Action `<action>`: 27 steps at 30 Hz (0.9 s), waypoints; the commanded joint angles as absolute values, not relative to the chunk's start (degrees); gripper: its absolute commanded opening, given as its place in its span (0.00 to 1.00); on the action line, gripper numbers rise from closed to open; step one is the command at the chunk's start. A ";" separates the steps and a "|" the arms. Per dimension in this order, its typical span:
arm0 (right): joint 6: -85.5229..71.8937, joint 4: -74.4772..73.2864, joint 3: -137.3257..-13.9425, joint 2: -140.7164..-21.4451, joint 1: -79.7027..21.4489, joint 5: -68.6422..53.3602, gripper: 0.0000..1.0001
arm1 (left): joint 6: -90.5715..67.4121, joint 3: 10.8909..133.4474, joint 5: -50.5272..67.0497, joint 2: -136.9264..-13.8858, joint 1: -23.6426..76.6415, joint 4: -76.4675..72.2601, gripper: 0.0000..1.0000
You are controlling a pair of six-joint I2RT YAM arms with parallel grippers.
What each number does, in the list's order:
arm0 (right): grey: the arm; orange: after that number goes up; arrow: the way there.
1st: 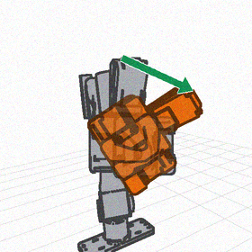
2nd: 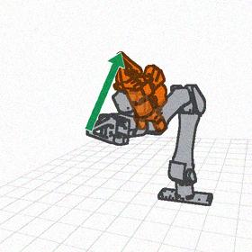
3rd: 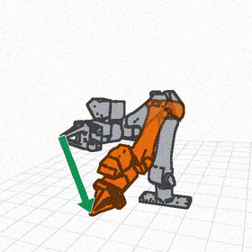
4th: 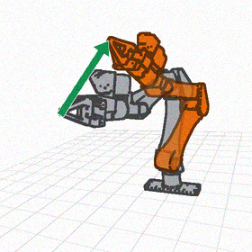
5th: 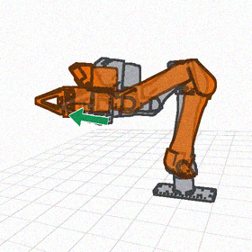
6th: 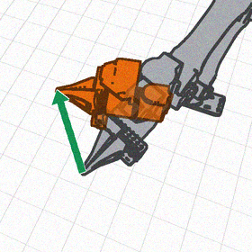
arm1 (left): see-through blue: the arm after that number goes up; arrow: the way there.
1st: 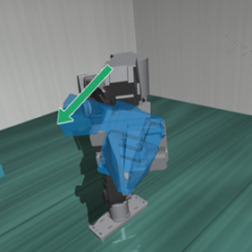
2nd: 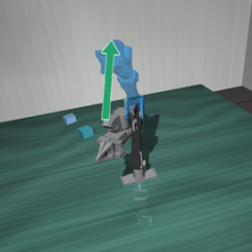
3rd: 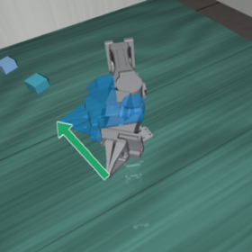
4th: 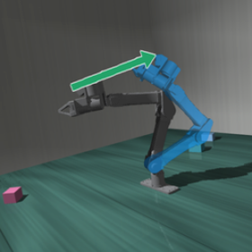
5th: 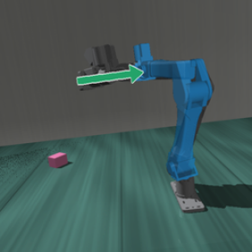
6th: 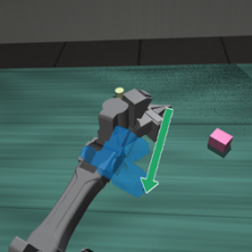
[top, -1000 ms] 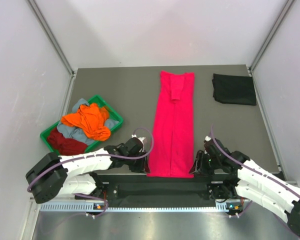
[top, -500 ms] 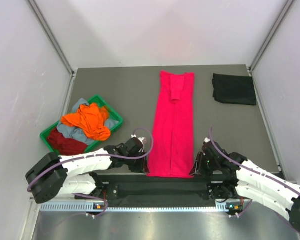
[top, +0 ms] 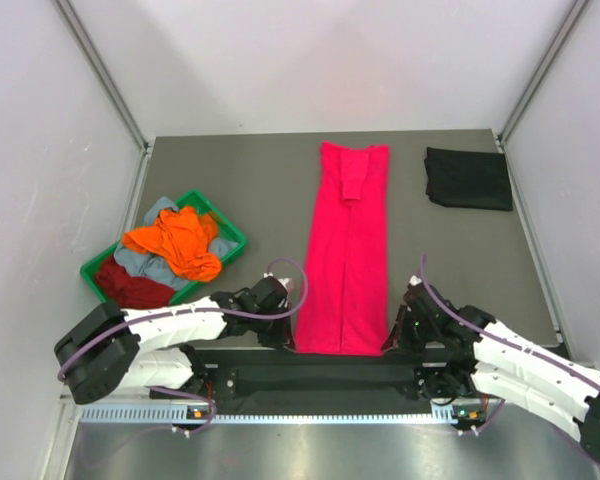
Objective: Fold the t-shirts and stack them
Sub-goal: Fold the tshirt
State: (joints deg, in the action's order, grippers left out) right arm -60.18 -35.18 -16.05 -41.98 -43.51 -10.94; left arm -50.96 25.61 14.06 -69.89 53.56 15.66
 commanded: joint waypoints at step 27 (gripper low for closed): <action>-28.67 -29.36 -51.92 -76.36 -26.20 -3.25 0.00 | -31.73 63.34 13.09 -98.33 34.99 21.62 0.00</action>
State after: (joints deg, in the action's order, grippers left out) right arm -36.64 -32.03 -46.33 -73.19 -28.60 -3.77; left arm -36.75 57.10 11.75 -95.02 37.74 21.12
